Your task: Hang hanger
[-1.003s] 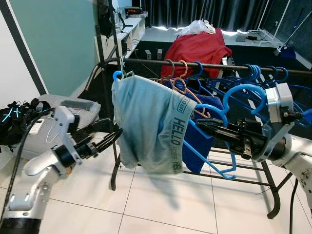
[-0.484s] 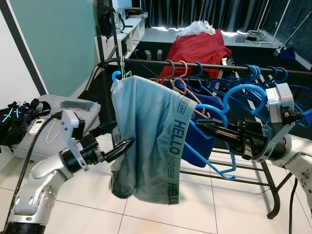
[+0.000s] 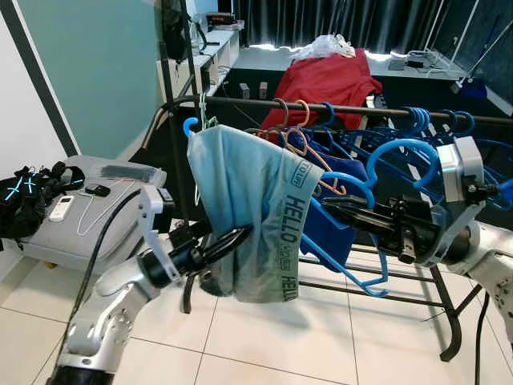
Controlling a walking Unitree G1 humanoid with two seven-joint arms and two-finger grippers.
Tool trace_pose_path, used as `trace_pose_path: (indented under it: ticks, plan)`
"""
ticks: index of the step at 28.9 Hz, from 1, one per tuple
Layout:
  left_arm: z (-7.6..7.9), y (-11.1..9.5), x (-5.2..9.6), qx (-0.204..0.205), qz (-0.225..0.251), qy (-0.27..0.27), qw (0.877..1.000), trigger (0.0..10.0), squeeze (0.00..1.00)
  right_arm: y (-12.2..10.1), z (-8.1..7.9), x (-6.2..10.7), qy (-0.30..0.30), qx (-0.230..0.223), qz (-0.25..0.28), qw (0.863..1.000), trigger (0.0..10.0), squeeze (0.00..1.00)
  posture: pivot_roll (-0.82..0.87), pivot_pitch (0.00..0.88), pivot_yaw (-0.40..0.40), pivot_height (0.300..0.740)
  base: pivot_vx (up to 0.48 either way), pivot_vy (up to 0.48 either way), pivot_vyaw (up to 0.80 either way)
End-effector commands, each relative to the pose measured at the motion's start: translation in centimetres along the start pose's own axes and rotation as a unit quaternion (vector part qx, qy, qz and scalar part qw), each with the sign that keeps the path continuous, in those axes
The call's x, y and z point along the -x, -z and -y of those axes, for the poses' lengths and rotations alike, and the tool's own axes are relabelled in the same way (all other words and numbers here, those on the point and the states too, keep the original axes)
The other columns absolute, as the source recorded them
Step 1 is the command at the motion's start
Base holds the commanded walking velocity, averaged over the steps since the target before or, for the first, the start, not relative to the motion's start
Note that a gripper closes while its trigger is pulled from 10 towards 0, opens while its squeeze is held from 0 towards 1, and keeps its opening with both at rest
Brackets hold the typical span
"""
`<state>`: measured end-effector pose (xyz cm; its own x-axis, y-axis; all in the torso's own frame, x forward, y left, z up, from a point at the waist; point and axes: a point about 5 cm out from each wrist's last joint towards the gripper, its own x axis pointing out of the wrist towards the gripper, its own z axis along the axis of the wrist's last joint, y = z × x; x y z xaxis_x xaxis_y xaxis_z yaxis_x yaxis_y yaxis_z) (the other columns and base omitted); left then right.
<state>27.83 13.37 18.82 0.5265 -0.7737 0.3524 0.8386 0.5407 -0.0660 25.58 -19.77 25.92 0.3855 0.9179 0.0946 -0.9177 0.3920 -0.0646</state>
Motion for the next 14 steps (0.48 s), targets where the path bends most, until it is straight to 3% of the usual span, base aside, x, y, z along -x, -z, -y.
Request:
trace_pose_path:
  ticks: [1,9,14]
  plan:
    - [-0.3,0.2,0.1,-0.003,-0.004,-0.01,1.0,0.0,0.0,-0.6,-0.2,-0.1,-0.008,0.009,0.009,1.0,0.0,0.0,-0.03,0.0,0.02,0.74,0.0,0.0,0.0]
    - [-2.3,-1.2,1.7,-0.04,-0.013,-0.05,0.998,0.0,0.0,-0.5,-0.2,0.1,-0.003,0.008,0.009,1.0,0.0,0.0,-0.03,0.0,0.023,0.74,0.0,0.0,0.0]
    - [-4.4,-3.7,4.2,-0.09,-0.022,-0.09,0.992,0.0,0.0,0.3,0.6,1.0,0.032,0.014,-0.025,0.999,0.0,0.0,-0.03,0.0,0.02,0.74,0.0,0.0,0.0]
